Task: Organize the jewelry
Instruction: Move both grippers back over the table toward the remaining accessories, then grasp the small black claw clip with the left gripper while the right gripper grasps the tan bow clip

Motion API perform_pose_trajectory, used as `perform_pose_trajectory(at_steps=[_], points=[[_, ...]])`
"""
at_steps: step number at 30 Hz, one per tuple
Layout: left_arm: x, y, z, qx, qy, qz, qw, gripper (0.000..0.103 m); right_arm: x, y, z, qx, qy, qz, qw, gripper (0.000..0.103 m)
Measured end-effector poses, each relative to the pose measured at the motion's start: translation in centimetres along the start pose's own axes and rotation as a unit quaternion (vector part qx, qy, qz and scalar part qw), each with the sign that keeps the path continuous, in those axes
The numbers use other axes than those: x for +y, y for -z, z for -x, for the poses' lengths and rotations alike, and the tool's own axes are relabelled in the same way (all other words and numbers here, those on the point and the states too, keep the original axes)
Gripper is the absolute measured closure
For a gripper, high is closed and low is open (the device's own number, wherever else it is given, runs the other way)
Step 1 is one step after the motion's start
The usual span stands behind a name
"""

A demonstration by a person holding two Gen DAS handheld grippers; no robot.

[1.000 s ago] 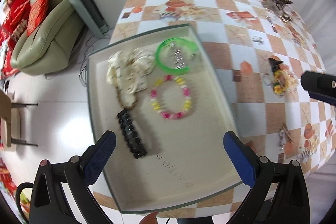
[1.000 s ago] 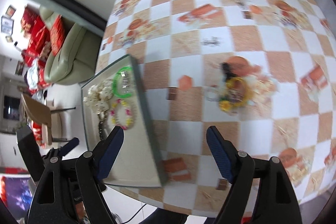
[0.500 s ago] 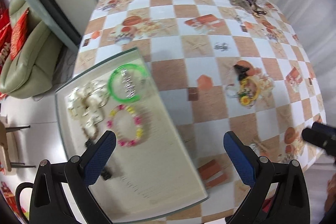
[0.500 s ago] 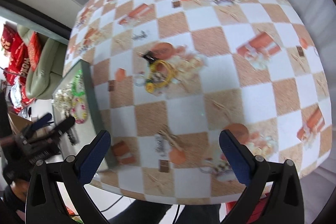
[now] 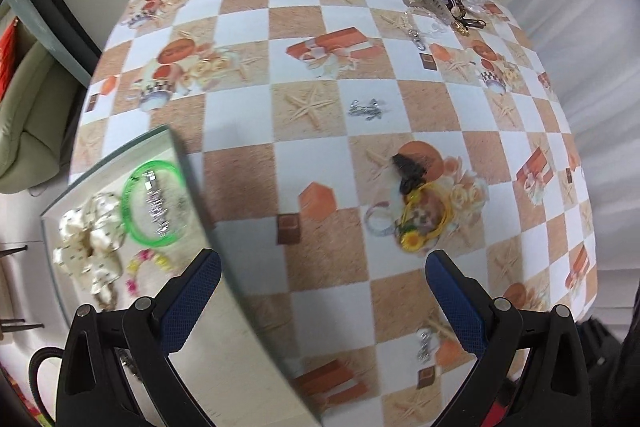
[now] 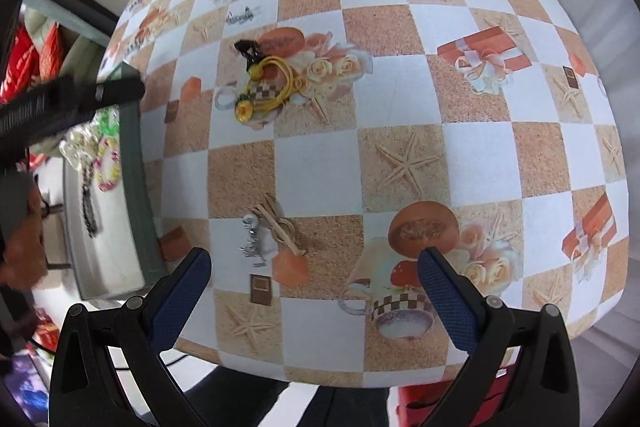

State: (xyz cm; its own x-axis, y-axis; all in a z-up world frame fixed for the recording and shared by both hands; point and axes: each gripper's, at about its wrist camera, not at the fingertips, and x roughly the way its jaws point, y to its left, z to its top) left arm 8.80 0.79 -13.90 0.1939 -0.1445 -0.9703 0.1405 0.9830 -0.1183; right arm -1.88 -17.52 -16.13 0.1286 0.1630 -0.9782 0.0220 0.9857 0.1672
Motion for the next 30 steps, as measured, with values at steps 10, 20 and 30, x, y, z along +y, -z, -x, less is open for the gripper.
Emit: perform_pose_trajectory(at_steps=[10, 20, 30], points=[[-1.9, -2.9, -3.2, 0.016, 0.035, 0.005, 0.9993, 0.0, 0.3, 0.5, -2.8, 0.007, 0.023, 0.052, 0.998, 0.026], [-4.3, -5.2, -7.1, 0.037, 0.055, -0.003, 0.9978, 0.01, 1.6, 1.1, -4.8, -0.009, 0.038, 0.114, 0.993, 0.034], [-5.9, -5.7, -9.0, 0.052, 0.055, -0.024, 0.9968, 0.03, 4.7, 1.9, -5.6, -0.034, 0.081, 0.187, 0.978, 0.039]])
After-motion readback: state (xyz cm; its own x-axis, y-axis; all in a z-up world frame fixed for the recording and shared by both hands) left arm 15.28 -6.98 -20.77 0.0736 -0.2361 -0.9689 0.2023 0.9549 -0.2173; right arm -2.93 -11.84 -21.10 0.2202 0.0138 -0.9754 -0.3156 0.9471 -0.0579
